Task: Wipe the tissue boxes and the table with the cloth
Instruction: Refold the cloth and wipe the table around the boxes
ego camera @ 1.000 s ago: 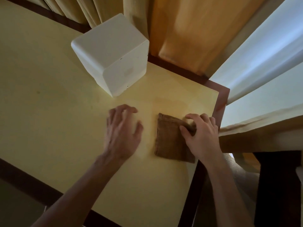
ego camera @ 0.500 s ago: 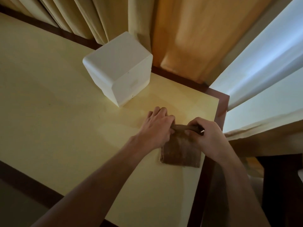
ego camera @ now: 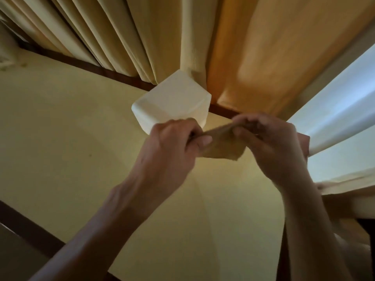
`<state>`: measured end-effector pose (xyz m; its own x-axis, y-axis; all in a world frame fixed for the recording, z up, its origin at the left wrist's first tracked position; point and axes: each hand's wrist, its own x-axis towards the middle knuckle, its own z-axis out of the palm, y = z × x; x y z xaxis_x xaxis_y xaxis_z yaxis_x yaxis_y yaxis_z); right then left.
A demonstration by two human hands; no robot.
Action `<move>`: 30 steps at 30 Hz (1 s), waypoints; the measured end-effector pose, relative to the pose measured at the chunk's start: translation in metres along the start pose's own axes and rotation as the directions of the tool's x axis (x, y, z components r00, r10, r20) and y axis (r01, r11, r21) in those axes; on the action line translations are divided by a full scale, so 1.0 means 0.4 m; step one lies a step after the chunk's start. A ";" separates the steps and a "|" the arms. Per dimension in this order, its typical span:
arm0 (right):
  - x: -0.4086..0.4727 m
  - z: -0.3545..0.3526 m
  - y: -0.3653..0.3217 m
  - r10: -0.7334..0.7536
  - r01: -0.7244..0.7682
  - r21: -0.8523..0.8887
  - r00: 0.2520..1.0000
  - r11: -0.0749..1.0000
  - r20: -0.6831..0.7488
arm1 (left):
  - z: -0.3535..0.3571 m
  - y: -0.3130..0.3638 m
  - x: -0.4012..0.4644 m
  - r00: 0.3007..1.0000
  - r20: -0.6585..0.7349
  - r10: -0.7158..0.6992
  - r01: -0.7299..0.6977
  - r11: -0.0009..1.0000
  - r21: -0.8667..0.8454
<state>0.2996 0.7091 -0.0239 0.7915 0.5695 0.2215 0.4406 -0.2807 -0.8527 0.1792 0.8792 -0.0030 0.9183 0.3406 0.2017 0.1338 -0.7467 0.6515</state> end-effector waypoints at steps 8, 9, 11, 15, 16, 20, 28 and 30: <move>0.193 0.237 -0.010 0.033 -0.055 -0.105 0.978 0.993 -0.205 | -0.079 -0.135 0.123 0.987 0.026 -0.156 0.141 0.947 0.289; 0.201 0.256 -0.004 0.023 -0.058 -0.139 0.970 0.989 -0.240 | -0.080 -0.140 0.129 0.985 0.036 -0.168 0.153 0.953 0.262; 0.203 0.280 -0.001 0.058 -0.103 -0.139 0.954 0.985 -0.295 | -0.079 -0.144 0.132 0.988 0.004 -0.155 0.150 0.960 0.236; 0.205 0.288 0.002 0.120 -0.127 -0.004 0.947 0.992 -0.298 | -0.075 -0.147 0.123 0.992 -0.063 -0.105 0.120 0.935 0.335; 0.209 0.287 0.003 0.137 -0.129 0.047 0.955 0.990 -0.263 | -0.077 -0.147 0.122 0.992 -0.058 -0.114 0.128 0.918 0.375; 0.225 0.268 0.018 0.126 -0.112 0.086 0.976 0.990 -0.180 | -0.091 -0.133 0.113 0.977 -0.071 -0.199 0.210 0.877 0.433; 0.189 0.289 -0.003 0.138 -0.115 0.146 0.977 0.983 -0.160 | -0.088 -0.075 0.066 0.962 -0.040 -0.270 0.250 0.816 0.521; 0.180 0.312 -0.011 0.157 -0.128 0.118 0.945 0.985 -0.287 | -0.101 -0.079 0.087 0.968 0.001 -0.250 0.201 0.782 0.590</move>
<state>0.3018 0.8479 -0.0632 0.9389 0.2721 0.2110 0.2825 -0.2587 -0.9237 0.1918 0.9376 0.0129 0.8561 0.5158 0.0321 0.5092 -0.8524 0.1188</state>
